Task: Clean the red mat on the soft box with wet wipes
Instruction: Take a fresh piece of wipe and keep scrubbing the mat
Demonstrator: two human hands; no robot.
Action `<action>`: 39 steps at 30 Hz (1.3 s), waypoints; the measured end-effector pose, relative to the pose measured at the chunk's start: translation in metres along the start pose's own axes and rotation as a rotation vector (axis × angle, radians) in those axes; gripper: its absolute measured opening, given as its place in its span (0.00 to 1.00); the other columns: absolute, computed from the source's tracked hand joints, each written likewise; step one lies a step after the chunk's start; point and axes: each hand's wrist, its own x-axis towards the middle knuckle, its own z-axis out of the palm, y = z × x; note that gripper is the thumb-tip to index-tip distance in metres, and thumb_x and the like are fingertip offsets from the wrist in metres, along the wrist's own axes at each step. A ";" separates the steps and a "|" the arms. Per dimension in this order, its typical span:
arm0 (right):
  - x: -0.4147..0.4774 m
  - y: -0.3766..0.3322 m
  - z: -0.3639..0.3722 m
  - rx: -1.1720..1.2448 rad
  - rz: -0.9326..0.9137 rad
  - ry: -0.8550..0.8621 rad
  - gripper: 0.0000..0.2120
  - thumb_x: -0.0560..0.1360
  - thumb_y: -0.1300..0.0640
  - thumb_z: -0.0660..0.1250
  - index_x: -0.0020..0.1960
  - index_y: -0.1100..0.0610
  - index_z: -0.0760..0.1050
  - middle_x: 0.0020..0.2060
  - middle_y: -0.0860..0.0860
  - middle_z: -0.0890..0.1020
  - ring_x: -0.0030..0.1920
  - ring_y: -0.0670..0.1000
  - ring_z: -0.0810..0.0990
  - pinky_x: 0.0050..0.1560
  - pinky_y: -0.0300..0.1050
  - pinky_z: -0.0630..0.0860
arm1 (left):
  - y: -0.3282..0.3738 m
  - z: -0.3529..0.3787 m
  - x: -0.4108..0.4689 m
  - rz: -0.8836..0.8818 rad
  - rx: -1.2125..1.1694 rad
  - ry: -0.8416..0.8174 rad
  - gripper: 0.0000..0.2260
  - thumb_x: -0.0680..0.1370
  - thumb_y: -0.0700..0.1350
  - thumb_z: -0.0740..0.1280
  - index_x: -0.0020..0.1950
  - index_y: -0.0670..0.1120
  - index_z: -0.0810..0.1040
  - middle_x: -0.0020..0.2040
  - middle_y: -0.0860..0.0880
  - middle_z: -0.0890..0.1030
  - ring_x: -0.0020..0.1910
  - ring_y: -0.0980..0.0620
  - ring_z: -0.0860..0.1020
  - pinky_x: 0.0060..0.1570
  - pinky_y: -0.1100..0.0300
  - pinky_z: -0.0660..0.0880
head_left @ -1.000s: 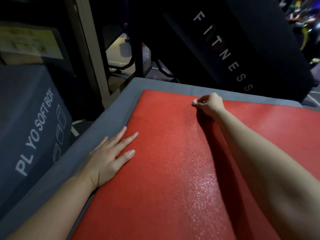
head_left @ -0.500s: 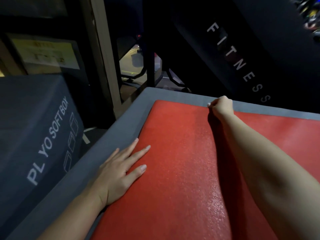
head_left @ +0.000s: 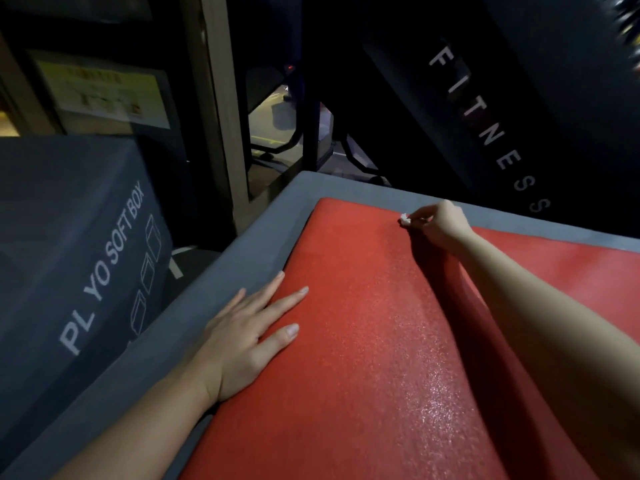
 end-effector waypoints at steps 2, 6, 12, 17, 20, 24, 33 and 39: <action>-0.019 -0.004 -0.005 -0.030 -0.114 -0.089 0.12 0.69 0.41 0.75 0.47 0.48 0.85 0.38 0.46 0.83 0.39 0.47 0.78 0.39 0.39 0.69 | -0.001 0.000 0.002 0.003 -0.002 0.001 0.25 0.77 0.72 0.43 0.75 0.78 0.48 0.80 0.69 0.41 0.76 0.73 0.43 0.79 0.58 0.38; -0.053 -0.012 -0.009 -0.044 -0.270 -0.175 0.09 0.69 0.39 0.74 0.42 0.44 0.84 0.33 0.40 0.81 0.34 0.37 0.77 0.34 0.30 0.67 | -0.004 0.000 0.001 0.002 -0.003 0.001 0.25 0.77 0.73 0.42 0.75 0.78 0.48 0.80 0.69 0.42 0.77 0.72 0.43 0.80 0.56 0.39; -0.049 -0.011 0.004 -0.003 -0.132 0.031 0.12 0.71 0.44 0.75 0.47 0.52 0.86 0.42 0.50 0.85 0.45 0.50 0.81 0.41 0.39 0.67 | -0.003 0.001 0.002 -0.004 -0.005 -0.010 0.25 0.76 0.73 0.43 0.75 0.79 0.49 0.81 0.68 0.43 0.79 0.68 0.46 0.80 0.54 0.41; -0.114 -0.025 -0.013 -0.054 -0.243 -0.209 0.13 0.70 0.39 0.74 0.47 0.46 0.86 0.40 0.43 0.85 0.40 0.44 0.81 0.40 0.40 0.73 | -0.006 0.002 0.003 0.005 0.001 -0.004 0.26 0.76 0.73 0.43 0.75 0.78 0.50 0.81 0.67 0.43 0.80 0.66 0.46 0.80 0.56 0.40; -0.141 -0.023 -0.017 -0.075 -0.306 -0.245 0.10 0.70 0.40 0.74 0.46 0.45 0.85 0.39 0.41 0.84 0.37 0.39 0.78 0.36 0.29 0.70 | -0.007 0.003 0.004 0.009 0.001 0.003 0.27 0.76 0.73 0.44 0.76 0.77 0.52 0.81 0.66 0.44 0.79 0.66 0.47 0.77 0.60 0.38; -0.133 -0.020 -0.005 -0.059 -0.271 0.029 0.13 0.72 0.39 0.71 0.45 0.48 0.84 0.40 0.47 0.81 0.41 0.48 0.78 0.41 0.43 0.73 | -0.005 0.001 0.004 0.001 -0.005 -0.008 0.27 0.76 0.73 0.44 0.76 0.76 0.54 0.82 0.64 0.45 0.79 0.65 0.48 0.77 0.61 0.38; -0.219 -0.037 -0.028 -0.064 -0.325 -0.213 0.06 0.72 0.50 0.74 0.48 0.49 0.86 0.39 0.42 0.81 0.39 0.40 0.77 0.41 0.35 0.68 | -0.004 -0.001 0.004 -0.011 -0.012 -0.020 0.30 0.74 0.74 0.44 0.77 0.73 0.55 0.82 0.61 0.47 0.79 0.64 0.50 0.79 0.57 0.40; -0.267 -0.042 -0.036 -0.003 -0.225 -0.194 0.13 0.71 0.38 0.72 0.46 0.46 0.86 0.38 0.44 0.84 0.38 0.40 0.79 0.40 0.35 0.72 | 0.004 -0.009 0.002 -0.038 0.091 -0.084 0.25 0.81 0.71 0.46 0.78 0.72 0.52 0.83 0.57 0.46 0.82 0.56 0.50 0.79 0.51 0.39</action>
